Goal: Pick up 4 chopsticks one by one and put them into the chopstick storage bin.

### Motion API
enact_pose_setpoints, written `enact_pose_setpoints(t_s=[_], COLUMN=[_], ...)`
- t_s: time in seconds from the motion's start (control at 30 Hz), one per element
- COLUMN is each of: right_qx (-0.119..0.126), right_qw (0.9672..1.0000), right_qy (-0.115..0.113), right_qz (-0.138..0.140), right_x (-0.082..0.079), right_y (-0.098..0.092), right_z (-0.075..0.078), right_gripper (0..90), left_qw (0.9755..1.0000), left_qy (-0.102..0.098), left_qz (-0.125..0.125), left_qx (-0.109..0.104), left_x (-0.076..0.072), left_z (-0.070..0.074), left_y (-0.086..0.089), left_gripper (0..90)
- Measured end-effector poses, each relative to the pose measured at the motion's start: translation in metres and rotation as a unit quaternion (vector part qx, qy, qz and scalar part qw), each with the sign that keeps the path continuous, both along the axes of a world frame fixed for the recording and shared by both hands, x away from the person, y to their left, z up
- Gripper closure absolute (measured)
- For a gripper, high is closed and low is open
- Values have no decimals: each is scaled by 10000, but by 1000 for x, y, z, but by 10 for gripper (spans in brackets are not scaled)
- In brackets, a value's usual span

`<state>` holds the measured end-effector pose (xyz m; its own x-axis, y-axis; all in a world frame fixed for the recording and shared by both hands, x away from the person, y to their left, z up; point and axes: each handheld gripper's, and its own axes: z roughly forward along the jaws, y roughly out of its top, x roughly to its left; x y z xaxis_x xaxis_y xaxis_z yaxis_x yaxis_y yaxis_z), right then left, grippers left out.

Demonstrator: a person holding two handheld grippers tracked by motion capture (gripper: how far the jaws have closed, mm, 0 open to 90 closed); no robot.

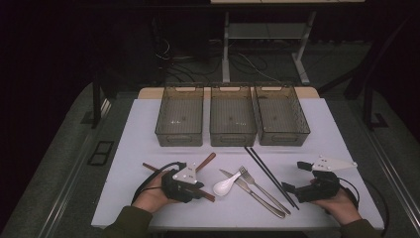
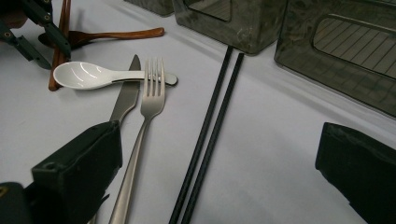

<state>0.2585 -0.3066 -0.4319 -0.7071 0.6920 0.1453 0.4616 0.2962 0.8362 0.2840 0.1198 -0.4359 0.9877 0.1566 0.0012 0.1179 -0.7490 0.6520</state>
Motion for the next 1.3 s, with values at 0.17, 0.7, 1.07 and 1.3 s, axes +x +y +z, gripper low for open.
enact_pose_setpoints(t_s=[0.17,0.7,1.07,1.3], right_qx=[-2,-20,-36,-50], right_qw=[10000,10000,10000,10000], right_qy=[3,6,25,27], right_qz=[-1,14,13,13], right_x=[0,0,0,0], right_y=[0,0,1,1], right_z=[0,0,-1,-1], right_gripper=[8,8,8,8], left_qw=[10000,9991,9987,9984], left_qy=[-55,-293,-287,-309], left_qz=[38,169,352,403], left_qx=[29,237,212,264], left_x=[1,10,17,22], left_z=[0,2,2,3], left_y=[0,-7,-9,-12], left_gripper=[658,697,733,745])
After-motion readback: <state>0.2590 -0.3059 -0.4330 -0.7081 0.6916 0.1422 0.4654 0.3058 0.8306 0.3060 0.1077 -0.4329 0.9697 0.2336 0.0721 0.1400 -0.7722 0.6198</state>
